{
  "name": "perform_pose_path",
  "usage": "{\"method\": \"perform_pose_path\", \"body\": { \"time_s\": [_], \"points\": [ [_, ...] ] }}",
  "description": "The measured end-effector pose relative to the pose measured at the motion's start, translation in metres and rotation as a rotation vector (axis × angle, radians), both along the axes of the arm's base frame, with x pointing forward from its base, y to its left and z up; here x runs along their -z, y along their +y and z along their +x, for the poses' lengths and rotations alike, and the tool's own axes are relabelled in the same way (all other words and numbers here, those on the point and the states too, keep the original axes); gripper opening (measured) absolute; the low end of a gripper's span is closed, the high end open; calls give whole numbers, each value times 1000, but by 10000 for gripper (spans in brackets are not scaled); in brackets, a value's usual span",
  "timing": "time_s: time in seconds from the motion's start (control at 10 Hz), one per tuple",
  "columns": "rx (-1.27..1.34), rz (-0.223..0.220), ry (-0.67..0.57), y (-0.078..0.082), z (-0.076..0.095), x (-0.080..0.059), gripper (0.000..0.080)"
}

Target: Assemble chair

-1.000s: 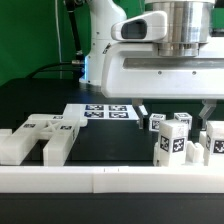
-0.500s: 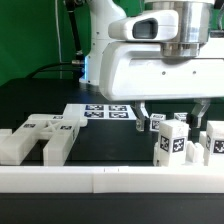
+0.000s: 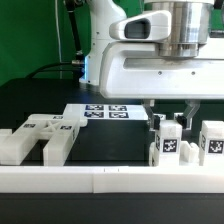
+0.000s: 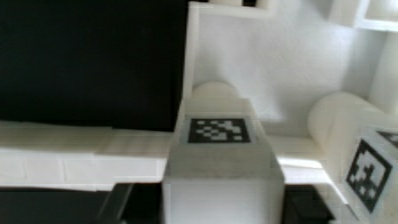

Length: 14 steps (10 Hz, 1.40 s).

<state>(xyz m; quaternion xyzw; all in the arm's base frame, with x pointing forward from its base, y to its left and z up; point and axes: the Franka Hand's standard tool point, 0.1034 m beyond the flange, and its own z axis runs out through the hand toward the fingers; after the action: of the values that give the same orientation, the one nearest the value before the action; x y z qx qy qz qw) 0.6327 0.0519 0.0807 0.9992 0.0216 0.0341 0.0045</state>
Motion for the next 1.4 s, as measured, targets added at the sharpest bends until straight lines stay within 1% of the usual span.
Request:
{"method": "perform_pose_path", "body": {
  "time_s": [0.3,0.5,0.6,0.8,0.9,1.0,1.1,1.2,1.4],
  "points": [
    [241,17,13,2,-3,0,288],
    [422,18,46,-3,-10,0,291],
    [476,14,53,-6,-11,0,292],
    [489,11,58,-9,-12,0,292],
    [481,11,58,-9,-12,-1,361],
    [476,12,55,-9,-10,-2,361],
    [470,13,53,-9,-10,-4,552],
    [462,14,51,-9,-9,-6,629],
    [457,24,40,-4,-7,-17,644]
  ]
}}
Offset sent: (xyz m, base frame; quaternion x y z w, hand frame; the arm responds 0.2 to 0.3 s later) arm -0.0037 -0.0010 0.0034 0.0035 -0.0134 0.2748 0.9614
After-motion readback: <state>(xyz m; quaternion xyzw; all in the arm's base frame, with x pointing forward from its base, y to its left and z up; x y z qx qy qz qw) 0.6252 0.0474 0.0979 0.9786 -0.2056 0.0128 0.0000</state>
